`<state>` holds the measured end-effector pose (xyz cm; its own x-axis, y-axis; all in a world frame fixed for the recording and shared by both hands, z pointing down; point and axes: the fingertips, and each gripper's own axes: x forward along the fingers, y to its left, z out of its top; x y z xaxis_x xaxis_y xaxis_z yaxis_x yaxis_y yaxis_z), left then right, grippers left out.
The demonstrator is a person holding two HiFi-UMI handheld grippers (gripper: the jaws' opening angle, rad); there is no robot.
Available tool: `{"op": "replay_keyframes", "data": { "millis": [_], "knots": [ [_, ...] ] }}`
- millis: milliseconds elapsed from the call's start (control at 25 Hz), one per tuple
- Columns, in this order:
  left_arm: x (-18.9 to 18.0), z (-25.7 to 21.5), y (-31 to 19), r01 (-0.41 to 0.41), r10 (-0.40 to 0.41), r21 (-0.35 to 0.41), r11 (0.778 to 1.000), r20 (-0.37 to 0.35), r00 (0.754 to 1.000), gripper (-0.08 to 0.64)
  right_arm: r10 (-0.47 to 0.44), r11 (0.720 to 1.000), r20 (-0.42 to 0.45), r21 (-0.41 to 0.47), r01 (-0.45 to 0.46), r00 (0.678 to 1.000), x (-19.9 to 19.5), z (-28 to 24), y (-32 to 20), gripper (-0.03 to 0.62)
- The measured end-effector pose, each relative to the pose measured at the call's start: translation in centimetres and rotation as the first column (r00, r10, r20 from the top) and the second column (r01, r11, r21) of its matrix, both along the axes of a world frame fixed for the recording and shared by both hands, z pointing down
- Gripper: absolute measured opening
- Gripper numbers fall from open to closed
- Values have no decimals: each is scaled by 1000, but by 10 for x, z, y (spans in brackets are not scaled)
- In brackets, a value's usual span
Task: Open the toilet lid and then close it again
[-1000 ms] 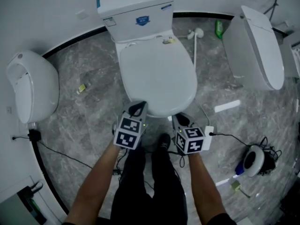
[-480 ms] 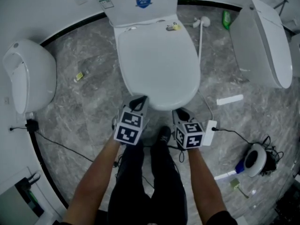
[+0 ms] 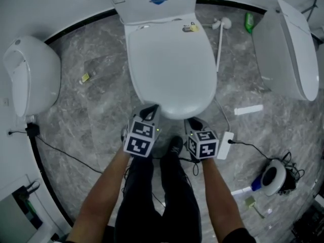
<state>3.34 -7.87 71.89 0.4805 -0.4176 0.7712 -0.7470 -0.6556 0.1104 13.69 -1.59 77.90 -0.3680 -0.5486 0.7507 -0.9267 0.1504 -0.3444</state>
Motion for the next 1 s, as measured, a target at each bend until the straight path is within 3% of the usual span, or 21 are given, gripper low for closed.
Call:
{"op": "replay_keyframes", "data": {
  "millis": [440,800,1000],
  "knots": [
    [-11,18,3,29,-27,-33,999,32,999,11,-26,997,21,-79,27,999,-6,17,9,9],
    [-7,11,13,54,-53,-36,998,6,999,11,4,989,11,-150,-2,1000,-3,22,12,11],
    [-6,-3,22,85,-86,-35,996,-45,995,11,39,982,-4,-184,-39,999,4,17,26,11]
  ]
}}
